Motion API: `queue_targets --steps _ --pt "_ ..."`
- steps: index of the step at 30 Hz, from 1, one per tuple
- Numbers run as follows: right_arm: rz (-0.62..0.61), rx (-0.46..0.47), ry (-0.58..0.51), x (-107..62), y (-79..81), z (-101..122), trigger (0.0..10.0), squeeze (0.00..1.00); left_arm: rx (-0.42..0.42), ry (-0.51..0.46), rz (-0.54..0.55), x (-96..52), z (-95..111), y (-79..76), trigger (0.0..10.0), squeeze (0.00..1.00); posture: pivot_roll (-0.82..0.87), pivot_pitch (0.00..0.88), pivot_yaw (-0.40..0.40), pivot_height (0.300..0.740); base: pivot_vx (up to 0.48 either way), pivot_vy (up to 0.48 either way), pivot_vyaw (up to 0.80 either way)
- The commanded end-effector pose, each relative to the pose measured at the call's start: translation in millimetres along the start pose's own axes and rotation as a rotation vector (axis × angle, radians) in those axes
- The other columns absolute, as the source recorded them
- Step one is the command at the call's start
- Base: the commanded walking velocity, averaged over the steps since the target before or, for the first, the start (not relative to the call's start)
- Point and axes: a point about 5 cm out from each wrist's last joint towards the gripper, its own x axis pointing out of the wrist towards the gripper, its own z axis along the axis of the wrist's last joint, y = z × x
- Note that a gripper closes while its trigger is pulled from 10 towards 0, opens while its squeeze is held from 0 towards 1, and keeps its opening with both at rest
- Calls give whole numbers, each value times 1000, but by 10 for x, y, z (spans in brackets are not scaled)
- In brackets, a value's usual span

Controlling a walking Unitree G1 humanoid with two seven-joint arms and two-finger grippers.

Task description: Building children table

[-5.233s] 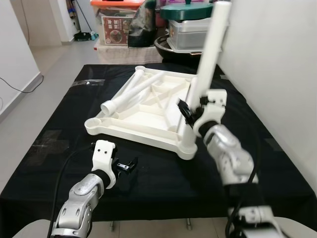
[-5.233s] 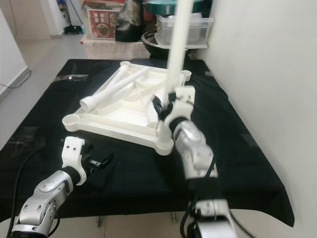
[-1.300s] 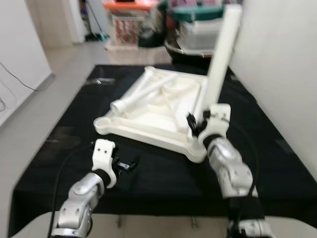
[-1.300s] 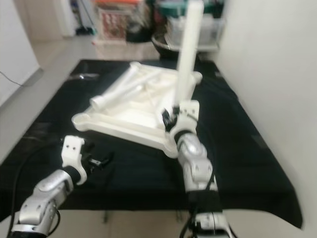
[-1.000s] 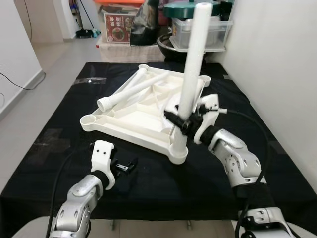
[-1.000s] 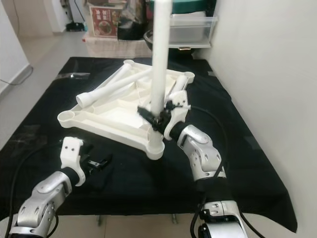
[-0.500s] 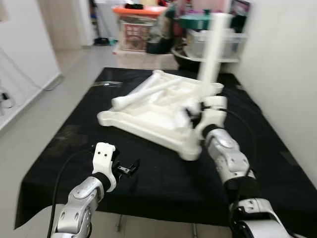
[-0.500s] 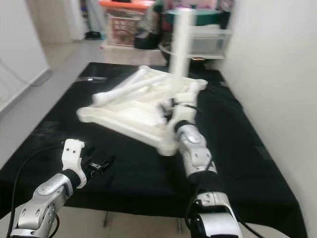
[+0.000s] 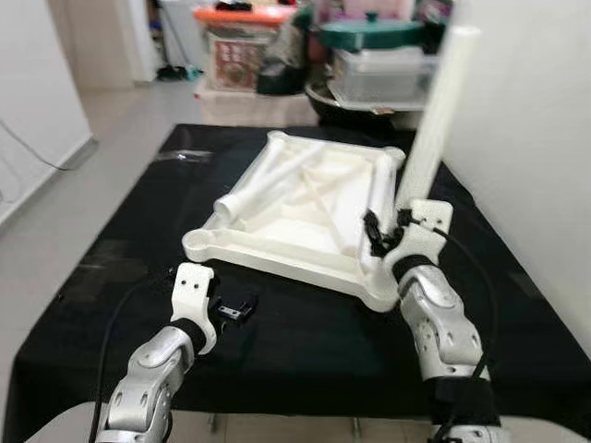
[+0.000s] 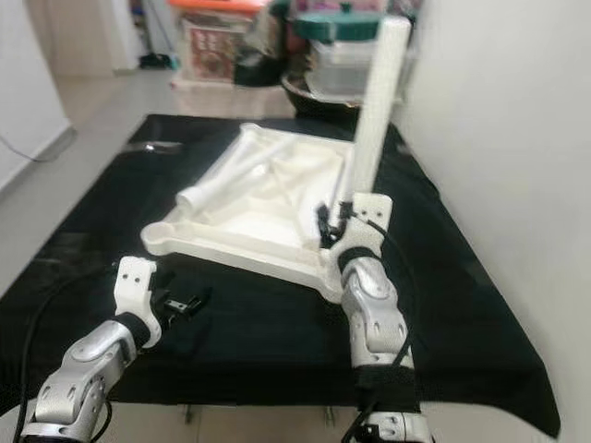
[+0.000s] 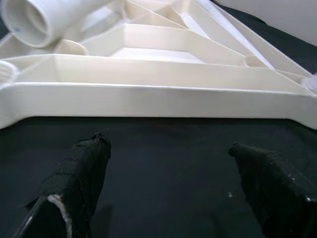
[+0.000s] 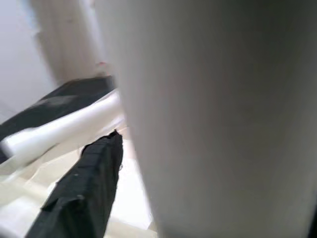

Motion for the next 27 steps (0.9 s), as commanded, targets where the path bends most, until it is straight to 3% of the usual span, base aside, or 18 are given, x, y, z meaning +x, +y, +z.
queue_targets --steps 1,2,3,4,6,7,9,10,11,15,16,17,19,20,22,24,25,27 --pt "140 28 9 84 138 77 10000 0 -12 0 -4 3 -19 -16 10000 0 42 0 -55 740 0 0 0" --pt "140 28 9 84 138 77 10000 0 -12 0 -4 3 -19 -16 10000 0 42 0 -55 740 0 0 0" --pt "247 52 44 121 160 136 10000 0 -14 -1 -3 0 -20 -16 10000 0 46 0 -52 740 0 0 0" --pt "449 65 29 105 239 297 10000 0 -9 0 -3 -2 -17 -5 10000 0 50 0 -56 740 0 0 0" --pt "486 61 20 91 259 331 10000 0 -7 1 -3 -2 -17 -2 10000 0 50 0 -56 740 0 0 0" --pt "564 5 18 72 290 328 8784 0 -3 -2 0 4 -7 7 10000 0 53 0 -61 740 0 0 0" --pt "614 -34 24 60 307 313 8784 0 -1 -4 2 8 0 14 10000 0 54 0 -62 740 0 0 0" --pt "677 -54 46 42 336 250 0 0 -1 -8 6 17 9 15 10000 0 60 0 -68 740 0 0 0" --pt "705 -59 65 36 354 189 0 0 -1 -11 7 23 17 10 10000 0 61 0 -69 740 0 0 0" --pt "584 -41 112 134 324 47 0 0 -8 -19 3 20 29 -28 10000 0 67 0 -71 740 0 0 0" --pt "482 -44 115 193 265 27 0 0 -8 -16 3 11 15 -32 10000 0 62 0 -66 740 0 0 0" --pt "320 -32 130 260 155 -4 0 0 -8 -11 5 1 -2 -30 10000 0 62 0 -66 740 0 0 0" --pt "-211 -49 176 212 -312 -165 0 0 -7 -3 5 -16 -23 -25 10000 0 60 0 -60 740 0 0 0" --pt "-211 -49 176 212 -312 -165 0 0 -7 -3 5 -16 -23 -25 10000 0 60 0 -60 740 0 0 0" --pt "-459 -78 189 1 -528 -295 0 0 -6 -1 4 -16 -19 -18 10000 0 54 0 -57 740 0 0 0" --pt "-459 -78 189 1 -528 -295 0 0 -6 -1 4 -16 -19 -18 10000 0 54 0 -57 740 0 0 0" --pt "-500 -87 186 -82 -554 -338 0 0 -5 -2 3 -13 -14 -16 10000 0 54 0 -57 740 0 0 0" --pt "-501 -114 185 -216 -452 -373 0 0 -12 -4 -3 -9 -5 -22 10000 0 43 0 -49 740 0 0 0"
